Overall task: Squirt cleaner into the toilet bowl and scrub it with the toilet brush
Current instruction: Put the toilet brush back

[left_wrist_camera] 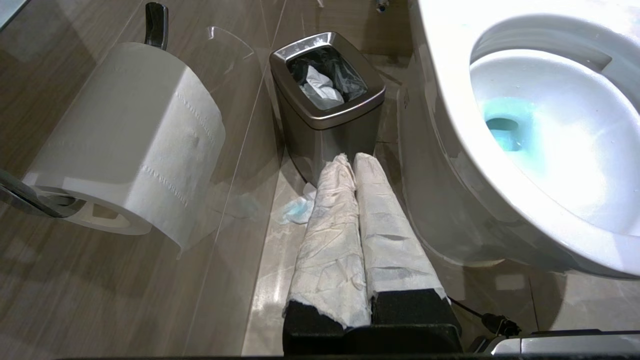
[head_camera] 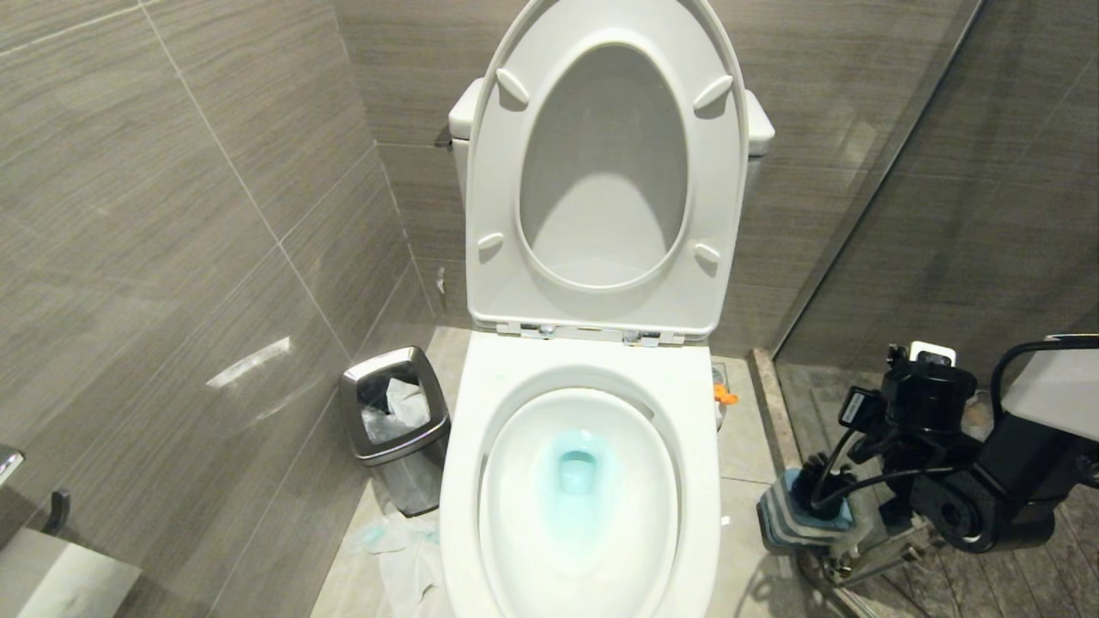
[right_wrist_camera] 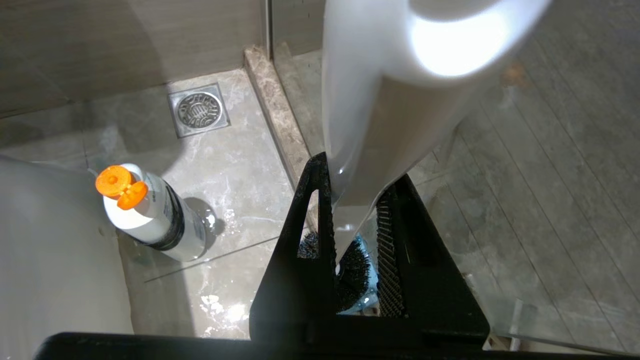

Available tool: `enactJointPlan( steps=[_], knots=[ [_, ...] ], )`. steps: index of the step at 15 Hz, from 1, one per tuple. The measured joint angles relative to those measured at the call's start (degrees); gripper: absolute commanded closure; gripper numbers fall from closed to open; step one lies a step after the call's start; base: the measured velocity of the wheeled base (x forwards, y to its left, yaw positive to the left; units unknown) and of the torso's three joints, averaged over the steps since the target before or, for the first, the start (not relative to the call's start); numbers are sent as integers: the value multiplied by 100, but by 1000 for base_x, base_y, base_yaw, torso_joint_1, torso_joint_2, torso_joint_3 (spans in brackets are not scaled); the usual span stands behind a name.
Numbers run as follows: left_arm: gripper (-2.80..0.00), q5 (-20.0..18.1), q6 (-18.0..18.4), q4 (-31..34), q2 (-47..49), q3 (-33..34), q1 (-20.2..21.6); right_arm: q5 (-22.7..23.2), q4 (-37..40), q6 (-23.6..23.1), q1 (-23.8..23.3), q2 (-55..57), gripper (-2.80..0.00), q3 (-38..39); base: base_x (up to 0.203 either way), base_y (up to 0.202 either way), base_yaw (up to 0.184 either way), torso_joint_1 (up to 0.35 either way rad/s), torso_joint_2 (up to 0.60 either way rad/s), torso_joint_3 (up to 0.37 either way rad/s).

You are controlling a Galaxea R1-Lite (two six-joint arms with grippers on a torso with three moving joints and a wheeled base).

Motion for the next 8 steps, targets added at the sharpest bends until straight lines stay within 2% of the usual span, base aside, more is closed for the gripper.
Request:
enactJointPlan(
  steps=[8],
  knots=[
    [0, 0, -2, -2, 0, 0, -2, 43, -35, -16, -210, 208, 0, 143, 0, 0, 0, 0, 0, 0]
  ],
)
